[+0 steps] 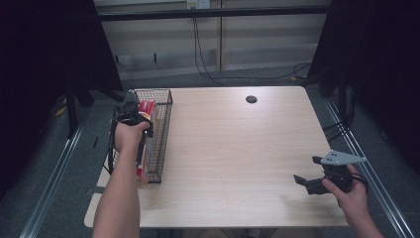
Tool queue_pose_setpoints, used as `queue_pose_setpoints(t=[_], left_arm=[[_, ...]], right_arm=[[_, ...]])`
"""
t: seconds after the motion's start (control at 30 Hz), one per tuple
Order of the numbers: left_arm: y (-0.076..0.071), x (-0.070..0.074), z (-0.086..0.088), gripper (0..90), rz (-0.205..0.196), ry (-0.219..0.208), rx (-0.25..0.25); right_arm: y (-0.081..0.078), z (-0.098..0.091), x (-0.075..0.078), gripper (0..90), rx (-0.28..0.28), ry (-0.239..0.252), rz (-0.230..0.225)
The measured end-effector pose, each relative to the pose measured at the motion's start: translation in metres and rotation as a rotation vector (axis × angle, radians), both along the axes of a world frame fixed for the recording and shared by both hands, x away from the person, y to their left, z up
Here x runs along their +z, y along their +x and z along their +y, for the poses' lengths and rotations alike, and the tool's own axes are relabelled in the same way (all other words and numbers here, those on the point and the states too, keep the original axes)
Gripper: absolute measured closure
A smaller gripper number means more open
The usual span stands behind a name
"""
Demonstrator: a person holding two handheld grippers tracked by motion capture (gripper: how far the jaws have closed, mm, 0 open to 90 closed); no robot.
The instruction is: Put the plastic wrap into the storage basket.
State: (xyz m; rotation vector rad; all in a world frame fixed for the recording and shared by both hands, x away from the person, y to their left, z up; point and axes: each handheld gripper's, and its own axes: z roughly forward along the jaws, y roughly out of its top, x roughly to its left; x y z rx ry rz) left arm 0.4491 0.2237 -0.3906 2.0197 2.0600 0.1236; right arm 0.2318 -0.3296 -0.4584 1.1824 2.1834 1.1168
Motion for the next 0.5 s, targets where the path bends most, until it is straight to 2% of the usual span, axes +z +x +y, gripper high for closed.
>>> queue_pose_setpoints(t=[0.13,0.5], left_arm=[[0.0008,-0.0023,0.0006,42.4,0.003,0.004,-0.010],[0.0018,-0.0071,0.0007,42.2,0.011,0.000,0.012]], right_arm=[[-0.0003,0.0018,0.0012,1.9,0.005,0.009,0.000],[0.0007,0.0016,-0.0011,1.9,0.005,-0.002,0.004]])
